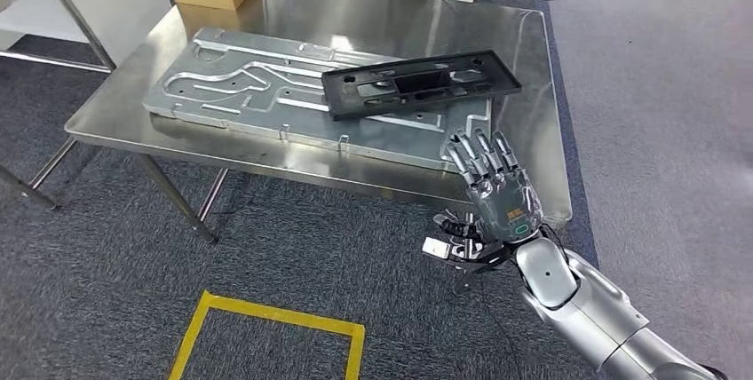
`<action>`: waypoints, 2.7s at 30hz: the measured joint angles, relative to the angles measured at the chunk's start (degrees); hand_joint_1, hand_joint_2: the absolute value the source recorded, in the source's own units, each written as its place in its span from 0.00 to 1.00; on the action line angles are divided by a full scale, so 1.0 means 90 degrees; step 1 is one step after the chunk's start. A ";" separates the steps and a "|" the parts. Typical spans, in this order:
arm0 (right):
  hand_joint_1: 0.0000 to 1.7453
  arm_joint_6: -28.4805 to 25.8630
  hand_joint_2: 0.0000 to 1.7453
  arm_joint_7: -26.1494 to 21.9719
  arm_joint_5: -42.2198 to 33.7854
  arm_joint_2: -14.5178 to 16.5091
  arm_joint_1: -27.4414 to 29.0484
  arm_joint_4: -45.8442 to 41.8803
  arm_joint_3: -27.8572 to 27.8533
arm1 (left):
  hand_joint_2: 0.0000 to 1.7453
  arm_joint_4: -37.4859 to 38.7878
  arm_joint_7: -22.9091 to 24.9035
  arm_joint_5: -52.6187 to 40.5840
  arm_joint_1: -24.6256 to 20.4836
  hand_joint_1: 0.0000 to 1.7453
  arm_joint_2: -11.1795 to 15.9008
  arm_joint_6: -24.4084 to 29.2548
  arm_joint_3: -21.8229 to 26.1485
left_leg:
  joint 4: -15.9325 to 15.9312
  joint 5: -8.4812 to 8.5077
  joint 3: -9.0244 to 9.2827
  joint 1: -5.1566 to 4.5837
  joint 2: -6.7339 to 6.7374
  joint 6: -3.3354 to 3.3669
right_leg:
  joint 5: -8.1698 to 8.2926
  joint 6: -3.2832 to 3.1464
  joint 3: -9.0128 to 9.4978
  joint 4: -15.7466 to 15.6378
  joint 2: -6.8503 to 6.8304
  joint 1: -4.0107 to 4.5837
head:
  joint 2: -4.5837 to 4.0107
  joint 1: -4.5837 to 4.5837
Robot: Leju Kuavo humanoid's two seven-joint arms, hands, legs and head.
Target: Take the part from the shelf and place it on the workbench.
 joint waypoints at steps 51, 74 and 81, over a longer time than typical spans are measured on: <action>0.00 0.0002 1.00 0.1357 0.0017 -0.0365 -0.0632 0.0233 0.1353 | 0.00 0.0004 0.0016 -0.0066 -0.0002 0.00 0.0072 0.0061 0.0007 | -0.1274 0.0978 0.0308 0.0060 -0.0518 0.0251 | -0.0513 0.0509 -0.0256 0.0968 0.0298 -0.0150 | 0.0000 -0.0001; 0.00 0.0000 1.00 0.0140 -0.0072 -0.0007 -0.0381 0.0338 0.0927 | 0.00 0.0007 0.0095 -0.0030 -0.0057 0.00 0.0004 0.0087 0.0041 | -0.1153 0.0925 0.0198 0.0158 -0.0098 0.0109 | -0.0958 0.0628 -0.0236 0.1125 -0.0269 -0.0253 | 0.0000 0.0013; 0.00 0.0015 1.00 -0.1893 -0.0896 0.1031 0.0745 0.0581 -0.0757 | 0.00 0.0013 0.0093 0.0039 -0.0021 0.00 -0.0024 0.0107 0.0105 | -0.1212 0.0995 0.0204 0.0010 -0.0625 0.0189 | -0.0675 0.0113 -0.0324 0.1242 0.0265 -0.0018 | 0.0000 -0.0004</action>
